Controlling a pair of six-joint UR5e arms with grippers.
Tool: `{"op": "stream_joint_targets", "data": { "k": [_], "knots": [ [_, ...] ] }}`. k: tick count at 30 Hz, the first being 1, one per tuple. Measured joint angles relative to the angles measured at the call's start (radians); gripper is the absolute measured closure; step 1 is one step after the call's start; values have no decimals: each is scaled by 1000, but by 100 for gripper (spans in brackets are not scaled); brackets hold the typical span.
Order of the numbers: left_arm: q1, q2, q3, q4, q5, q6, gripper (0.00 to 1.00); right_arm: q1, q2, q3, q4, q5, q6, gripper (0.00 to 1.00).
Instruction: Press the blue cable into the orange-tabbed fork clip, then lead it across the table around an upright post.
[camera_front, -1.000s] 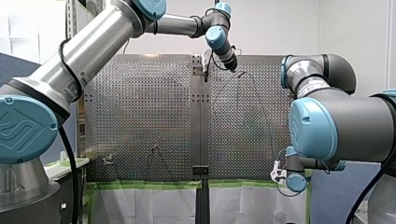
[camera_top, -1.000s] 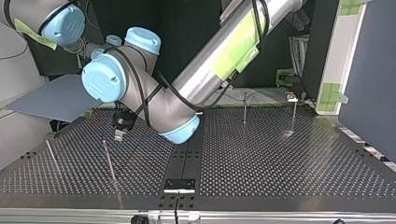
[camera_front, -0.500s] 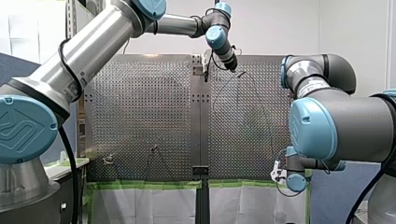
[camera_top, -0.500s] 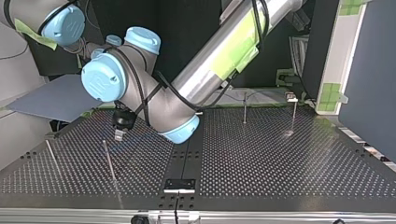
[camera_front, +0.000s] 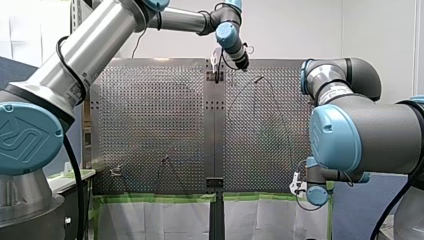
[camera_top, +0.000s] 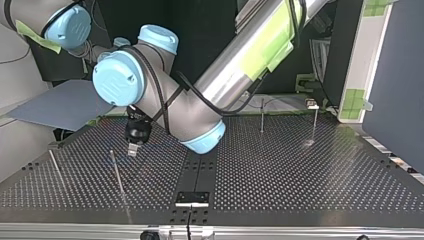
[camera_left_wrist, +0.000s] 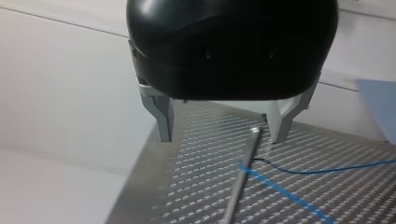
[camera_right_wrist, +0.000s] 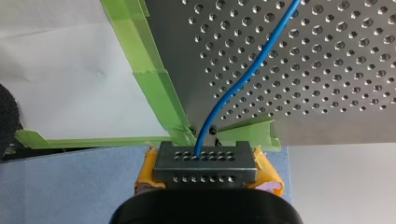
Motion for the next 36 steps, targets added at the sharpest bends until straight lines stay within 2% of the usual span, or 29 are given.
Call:
{"op": "stream_joint_targets", "data": {
  "k": [6,13,36],
  "knots": [
    [11,49,-49,48,-29,-47,1,3,0,0,-2,-2,-1,100],
    [18,103,-103,103,-58,-67,1,5,0,0,-3,-2,-2,100],
    [25,306,-307,306,-61,-123,1,9,0,0,-3,-2,-5,100]
  ]
}}
